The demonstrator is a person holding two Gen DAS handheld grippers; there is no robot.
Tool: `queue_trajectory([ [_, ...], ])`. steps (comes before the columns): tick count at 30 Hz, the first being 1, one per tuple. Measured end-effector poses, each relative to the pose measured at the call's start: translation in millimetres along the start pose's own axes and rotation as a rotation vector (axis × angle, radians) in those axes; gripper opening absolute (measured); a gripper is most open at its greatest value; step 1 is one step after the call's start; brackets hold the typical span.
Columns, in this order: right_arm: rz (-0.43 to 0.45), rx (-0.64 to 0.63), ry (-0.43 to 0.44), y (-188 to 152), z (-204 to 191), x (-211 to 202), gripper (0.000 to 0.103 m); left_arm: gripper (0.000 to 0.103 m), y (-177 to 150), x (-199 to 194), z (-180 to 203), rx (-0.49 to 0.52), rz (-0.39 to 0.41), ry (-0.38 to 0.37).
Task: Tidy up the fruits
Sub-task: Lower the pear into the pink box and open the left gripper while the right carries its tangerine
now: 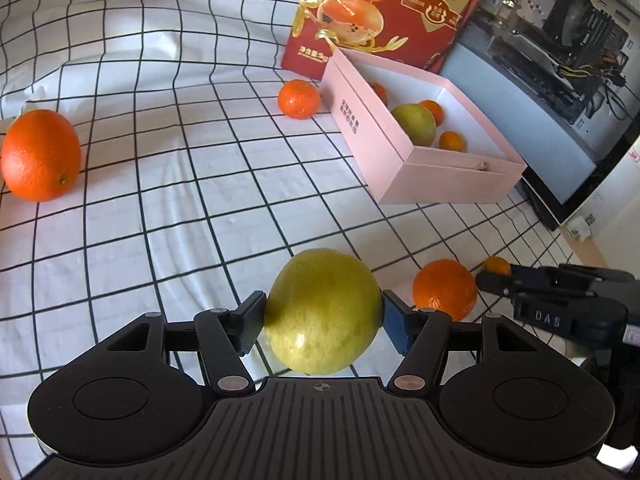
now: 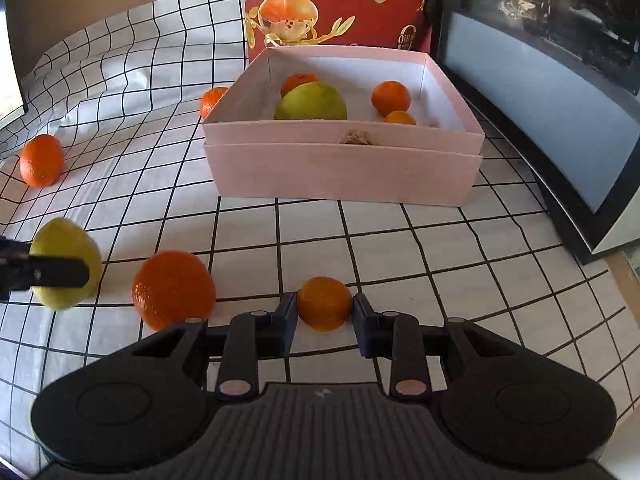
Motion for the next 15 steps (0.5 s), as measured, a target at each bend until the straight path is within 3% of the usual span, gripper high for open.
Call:
queue_trajectory([
  [11, 0.014, -0.032, 0.010, 0.1, -3.7, 3.9, 0.033, 0.068, 2.8, 2.4, -0.3, -0.016, 0.000, 0.001],
  [15, 0.009, -0.039, 0.010, 0.5, -4.0, 3.6, 0.029, 0.068, 1.1, 1.5, 0.6, -0.018, 0.006, 0.006],
])
Point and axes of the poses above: each gripper's, at about its wrist camera, not at the fingertips, and x roughly the way its jaws point, z to its right, y to its top, the point moved 1 cm from there along x, roughly the way its jaws point, and after that the axes turned 6 degrees about y, right-handed, at the moved point
